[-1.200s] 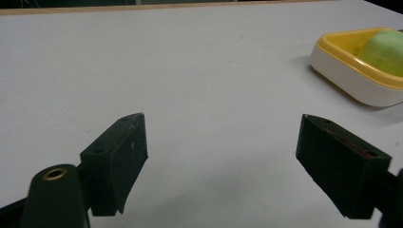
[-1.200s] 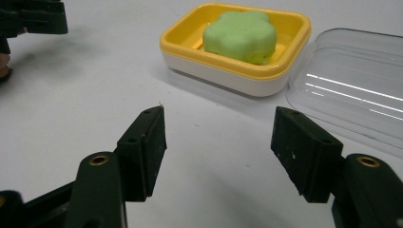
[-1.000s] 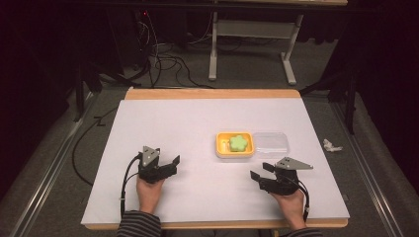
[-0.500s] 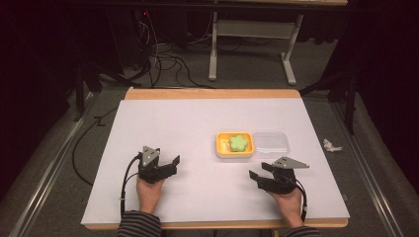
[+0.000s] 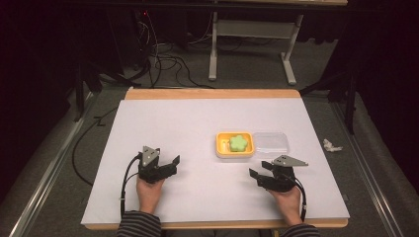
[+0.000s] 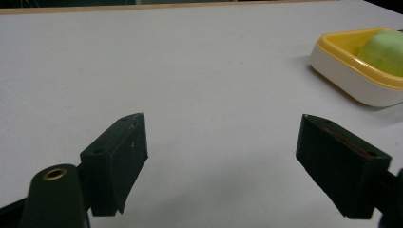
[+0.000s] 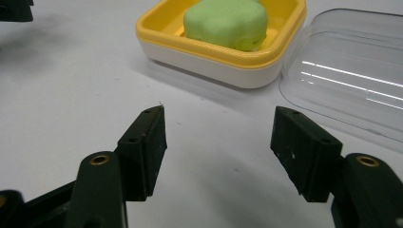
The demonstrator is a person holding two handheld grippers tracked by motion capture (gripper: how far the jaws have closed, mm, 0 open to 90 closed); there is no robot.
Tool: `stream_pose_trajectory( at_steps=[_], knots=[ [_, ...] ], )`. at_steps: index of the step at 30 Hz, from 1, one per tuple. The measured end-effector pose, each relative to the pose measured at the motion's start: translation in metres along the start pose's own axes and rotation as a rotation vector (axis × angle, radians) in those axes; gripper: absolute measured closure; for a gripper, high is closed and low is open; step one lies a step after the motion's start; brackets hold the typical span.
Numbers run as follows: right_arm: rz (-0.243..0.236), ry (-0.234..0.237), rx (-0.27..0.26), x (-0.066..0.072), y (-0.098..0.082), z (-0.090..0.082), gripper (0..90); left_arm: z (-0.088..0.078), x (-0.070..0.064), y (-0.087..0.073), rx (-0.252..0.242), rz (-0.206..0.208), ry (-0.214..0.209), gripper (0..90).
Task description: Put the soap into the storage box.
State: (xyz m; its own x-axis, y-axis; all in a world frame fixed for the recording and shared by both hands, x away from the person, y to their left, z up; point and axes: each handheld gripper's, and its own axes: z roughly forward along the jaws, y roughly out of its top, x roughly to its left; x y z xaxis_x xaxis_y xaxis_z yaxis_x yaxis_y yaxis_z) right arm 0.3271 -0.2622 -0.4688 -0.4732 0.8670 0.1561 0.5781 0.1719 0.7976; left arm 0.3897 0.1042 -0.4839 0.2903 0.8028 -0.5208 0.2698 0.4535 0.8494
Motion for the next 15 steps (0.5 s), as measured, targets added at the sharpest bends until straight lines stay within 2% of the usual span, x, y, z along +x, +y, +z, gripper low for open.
stream_pose_trajectory(
  at_steps=[15],
  knots=[
    [0.018, -0.004, -0.001, -0.0033, -0.0061, 0.0055, 37.4, 0.0001, -0.0004, -0.0001, -0.001, -0.002, 0.001, 18.2]
  ],
)
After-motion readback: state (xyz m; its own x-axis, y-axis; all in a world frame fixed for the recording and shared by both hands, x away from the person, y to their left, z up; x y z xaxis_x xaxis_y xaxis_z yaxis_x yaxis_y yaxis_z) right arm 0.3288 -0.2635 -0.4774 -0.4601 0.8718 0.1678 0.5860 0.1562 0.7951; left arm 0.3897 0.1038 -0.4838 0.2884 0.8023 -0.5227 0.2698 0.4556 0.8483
